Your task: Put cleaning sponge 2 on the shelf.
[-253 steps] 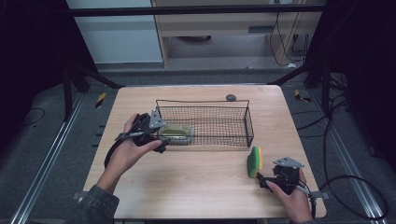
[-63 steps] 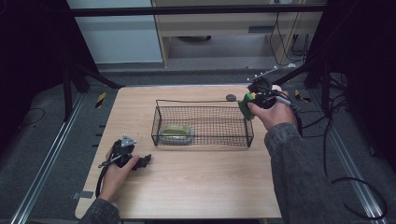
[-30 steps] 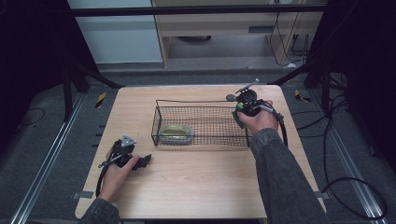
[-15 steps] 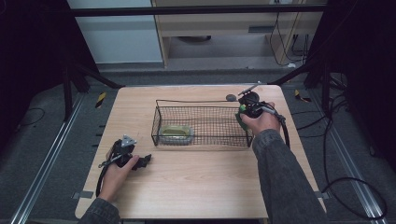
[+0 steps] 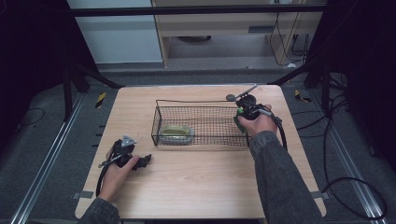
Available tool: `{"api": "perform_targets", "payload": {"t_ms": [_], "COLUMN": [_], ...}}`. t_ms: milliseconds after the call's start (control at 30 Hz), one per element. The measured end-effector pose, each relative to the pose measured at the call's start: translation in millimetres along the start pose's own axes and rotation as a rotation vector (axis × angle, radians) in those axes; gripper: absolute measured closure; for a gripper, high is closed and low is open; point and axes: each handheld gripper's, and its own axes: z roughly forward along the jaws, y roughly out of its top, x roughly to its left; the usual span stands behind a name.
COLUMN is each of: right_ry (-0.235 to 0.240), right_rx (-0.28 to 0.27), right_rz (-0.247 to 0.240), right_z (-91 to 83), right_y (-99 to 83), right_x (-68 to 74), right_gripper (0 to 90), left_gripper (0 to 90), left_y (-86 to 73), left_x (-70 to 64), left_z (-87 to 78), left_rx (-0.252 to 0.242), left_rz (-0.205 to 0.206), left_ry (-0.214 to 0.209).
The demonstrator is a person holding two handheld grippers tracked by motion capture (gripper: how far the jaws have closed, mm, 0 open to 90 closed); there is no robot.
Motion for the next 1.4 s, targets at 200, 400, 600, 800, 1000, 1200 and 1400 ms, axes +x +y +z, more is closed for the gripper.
{"api": "perform_targets", "payload": {"t_ms": [200, 400, 600, 800, 1000, 1200, 1400], "right_ry": [-0.002, -0.015, -0.007, -0.013, -0.014, -0.018, -0.021], "right_rx": [0.001, 0.008, 0.021, 0.03, 0.036, 0.045, 0.048], "right_rz": [-0.002, 0.006, 0.016, 0.011, 0.013, 0.017, 0.013], "right_z": [3.8, 11.4, 20.0, 27.4, 32.5, 37.2, 39.7], "right_y": [3.0, 3.2, 4.1, 7.1, 9.3, 11.0, 13.0], "right_x": [4.9, 2.9, 6.8, 11.0, 13.8, 15.5, 17.9], "right_gripper": [64.6, 64.5, 64.5, 64.5, 64.4, 64.4, 64.1], "left_gripper": [0.0, 0.0, 0.0, 0.0, 0.0, 0.0, 0.0], "left_y": [-0.1, -0.1, -0.1, -0.1, -0.1, 0.0, 0.1], "left_x": [-0.2, -0.2, -0.2, -0.2, -0.1, -0.1, 0.0], "left_z": [0.0, 0.1, 0.0, 0.0, 0.0, 0.1, 0.2], "left_rx": [0.0, -0.001, 0.0, 0.0, 0.0, 0.0, 0.0], "left_rz": [-0.001, -0.001, -0.001, -0.001, 0.0, 0.001, 0.002], "left_ry": [0.0, 0.0, 0.0, 0.0, -0.001, -0.001, -0.002]}}
